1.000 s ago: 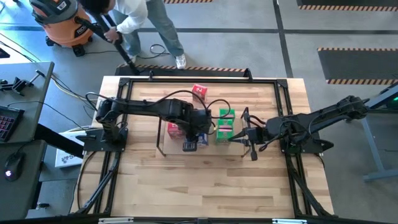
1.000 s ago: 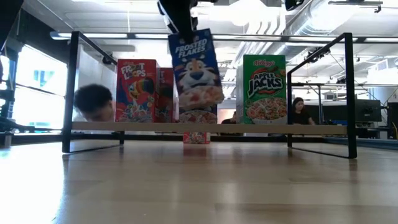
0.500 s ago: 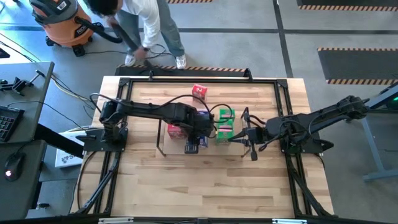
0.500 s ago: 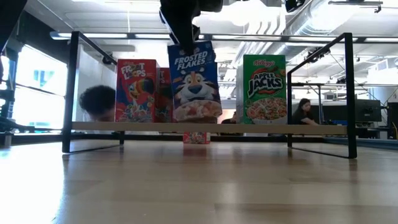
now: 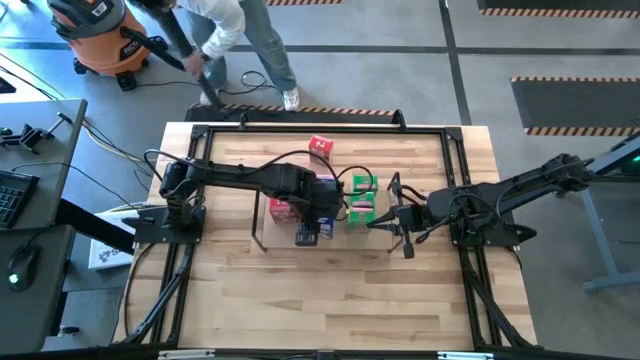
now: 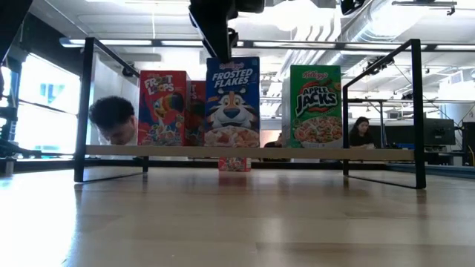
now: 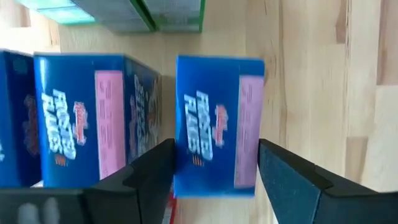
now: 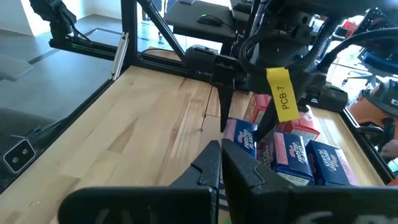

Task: Stack cereal on shelf
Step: Put the blue cereal box on the shelf aligned with the other blue cereal boxes, then put the red cereal box on the shelf aligned with the other red cereal boxes

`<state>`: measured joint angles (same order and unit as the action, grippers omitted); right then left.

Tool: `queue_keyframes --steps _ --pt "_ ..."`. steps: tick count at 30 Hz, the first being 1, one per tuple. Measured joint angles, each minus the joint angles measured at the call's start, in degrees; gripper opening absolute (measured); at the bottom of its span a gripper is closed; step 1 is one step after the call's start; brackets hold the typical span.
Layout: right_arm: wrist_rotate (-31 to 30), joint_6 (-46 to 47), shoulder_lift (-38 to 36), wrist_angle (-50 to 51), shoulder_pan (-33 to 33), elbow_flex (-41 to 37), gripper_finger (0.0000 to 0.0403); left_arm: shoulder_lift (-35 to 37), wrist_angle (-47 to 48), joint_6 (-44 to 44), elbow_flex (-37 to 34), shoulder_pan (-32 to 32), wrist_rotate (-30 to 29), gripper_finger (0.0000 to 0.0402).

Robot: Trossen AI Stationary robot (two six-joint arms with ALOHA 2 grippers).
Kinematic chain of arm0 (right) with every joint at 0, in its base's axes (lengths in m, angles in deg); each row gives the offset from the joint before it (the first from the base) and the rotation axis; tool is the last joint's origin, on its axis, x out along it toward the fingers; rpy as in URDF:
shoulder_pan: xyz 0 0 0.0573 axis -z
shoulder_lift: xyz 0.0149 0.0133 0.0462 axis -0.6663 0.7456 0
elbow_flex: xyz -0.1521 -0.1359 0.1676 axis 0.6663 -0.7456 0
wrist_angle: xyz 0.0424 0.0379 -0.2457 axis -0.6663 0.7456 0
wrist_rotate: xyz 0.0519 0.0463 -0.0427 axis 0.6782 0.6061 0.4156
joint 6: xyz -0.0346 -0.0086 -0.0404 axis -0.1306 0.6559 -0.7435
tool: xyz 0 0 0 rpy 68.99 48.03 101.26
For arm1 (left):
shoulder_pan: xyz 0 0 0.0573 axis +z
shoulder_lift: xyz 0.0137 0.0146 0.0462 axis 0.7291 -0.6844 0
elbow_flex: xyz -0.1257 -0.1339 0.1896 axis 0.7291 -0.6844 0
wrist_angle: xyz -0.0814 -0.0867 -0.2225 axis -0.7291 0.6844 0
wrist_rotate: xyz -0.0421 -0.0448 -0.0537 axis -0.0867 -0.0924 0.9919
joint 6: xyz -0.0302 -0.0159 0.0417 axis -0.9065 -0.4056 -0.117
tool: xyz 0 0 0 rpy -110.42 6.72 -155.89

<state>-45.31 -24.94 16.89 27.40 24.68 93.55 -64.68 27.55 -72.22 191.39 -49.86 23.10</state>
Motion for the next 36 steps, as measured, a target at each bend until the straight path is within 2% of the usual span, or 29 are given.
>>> queue_keyframes --steps 6,10,13,18,22,25,27,31,33,36 --pt "0.0 0.0 0.0 0.0 0.0 0.0 0.0 0.8 2.8 1.6 4.9 -0.2 -3.5 0.0213" --pt "0.0 0.0 0.0 0.3 0.0 0.0 0.0 6.1 -1.4 1.2 3.0 -0.9 -4.5 0.0198" --pt "-0.1 0.0 0.0 0.6 0.0 0.0 0.0 11.2 -9.0 0.7 -4.0 -1.7 -5.8 0.0182" --pt "-1.8 -0.3 0.0 0.2 0.9 0.0 0.0 23.5 -29.5 -0.8 -22.9 -1.8 -6.2 0.0153" --pt "-2.5 0.0 0.0 -0.1 2.9 0.0 0.0 32.3 -46.5 -1.8 -38.1 0.3 -6.2 0.0132" --pt "-2.6 1.2 0.0 -0.2 5.1 0.0 0.0 37.7 -56.1 -3.2 -45.5 3.2 -6.2 0.0121" --pt "-3.4 2.5 0.0 -0.4 7.1 0.0 0.0 39.8 -59.0 -5.6 -48.3 5.8 -6.0 0.0117" --pt "-3.3 4.1 0.1 -0.4 11.5 0.0 0.0 40.8 -57.1 -11.2 -49.6 11.7 -5.7 0.0115" --pt "-3.2 4.1 0.4 -1.3 13.8 0.0 0.0 40.2 -55.4 -10.1 -49.6 14.8 -5.3 0.0115" --pt "-1.9 4.1 1.1 -1.9 17.1 0.0 0.0 38.6 -55.1 -6.3 -49.6 19.4 -1.1 0.0112"
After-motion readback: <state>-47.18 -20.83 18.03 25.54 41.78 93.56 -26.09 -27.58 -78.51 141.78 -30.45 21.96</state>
